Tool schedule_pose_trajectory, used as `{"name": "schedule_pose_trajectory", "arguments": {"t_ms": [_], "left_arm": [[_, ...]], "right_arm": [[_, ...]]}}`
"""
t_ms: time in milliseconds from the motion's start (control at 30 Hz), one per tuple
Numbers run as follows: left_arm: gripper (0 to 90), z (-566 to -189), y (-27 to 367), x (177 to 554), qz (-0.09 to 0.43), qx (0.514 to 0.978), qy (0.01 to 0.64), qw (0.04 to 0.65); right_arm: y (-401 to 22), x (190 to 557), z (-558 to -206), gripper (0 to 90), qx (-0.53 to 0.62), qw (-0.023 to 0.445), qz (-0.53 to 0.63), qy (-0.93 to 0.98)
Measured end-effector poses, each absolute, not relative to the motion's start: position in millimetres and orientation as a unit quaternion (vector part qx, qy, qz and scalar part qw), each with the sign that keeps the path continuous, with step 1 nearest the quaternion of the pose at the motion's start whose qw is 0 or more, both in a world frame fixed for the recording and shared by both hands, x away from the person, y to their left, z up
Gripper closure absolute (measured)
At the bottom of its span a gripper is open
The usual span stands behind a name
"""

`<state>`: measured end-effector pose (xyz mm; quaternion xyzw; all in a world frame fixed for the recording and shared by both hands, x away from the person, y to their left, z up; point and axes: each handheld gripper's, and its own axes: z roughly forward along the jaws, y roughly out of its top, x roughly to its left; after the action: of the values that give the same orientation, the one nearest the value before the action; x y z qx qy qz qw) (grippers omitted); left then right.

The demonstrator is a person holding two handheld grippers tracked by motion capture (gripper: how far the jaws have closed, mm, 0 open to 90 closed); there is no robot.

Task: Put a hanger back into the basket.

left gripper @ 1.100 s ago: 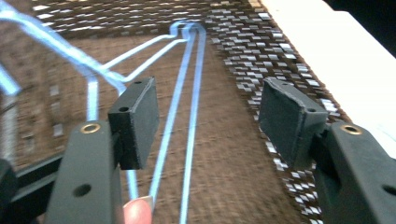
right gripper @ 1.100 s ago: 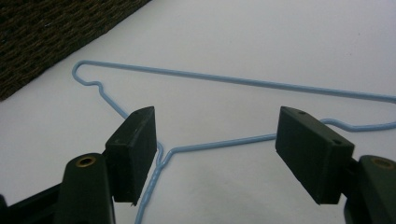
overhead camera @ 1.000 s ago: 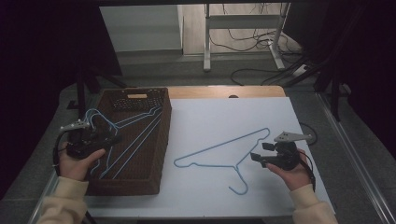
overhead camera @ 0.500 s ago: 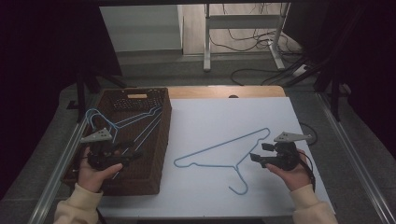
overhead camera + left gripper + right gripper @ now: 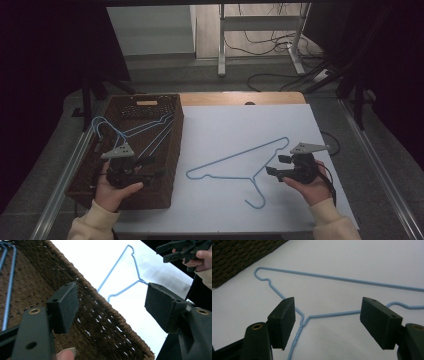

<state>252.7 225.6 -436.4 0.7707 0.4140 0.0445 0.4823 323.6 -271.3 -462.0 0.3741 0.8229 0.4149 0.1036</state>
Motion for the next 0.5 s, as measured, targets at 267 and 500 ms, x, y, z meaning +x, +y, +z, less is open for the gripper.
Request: {"name": "schedule_pose_trajectory", "arguments": {"t_ms": [267, 500], "left_arm": [[27.1, -440.2, 220.3, 251.0, 0.043, 0.774, 0.414, 0.478], [27.1, -439.8, 215.2, 249.9, 0.042, 0.778, 0.41, 0.475]], "right_arm": [[-271.9, 322.5, -461.0, 28.6, 0.374, 0.106, 0.416, 0.823], [-269.2, 324.0, -462.9, 28.6, 0.374, 0.103, 0.406, 0.828]]}}
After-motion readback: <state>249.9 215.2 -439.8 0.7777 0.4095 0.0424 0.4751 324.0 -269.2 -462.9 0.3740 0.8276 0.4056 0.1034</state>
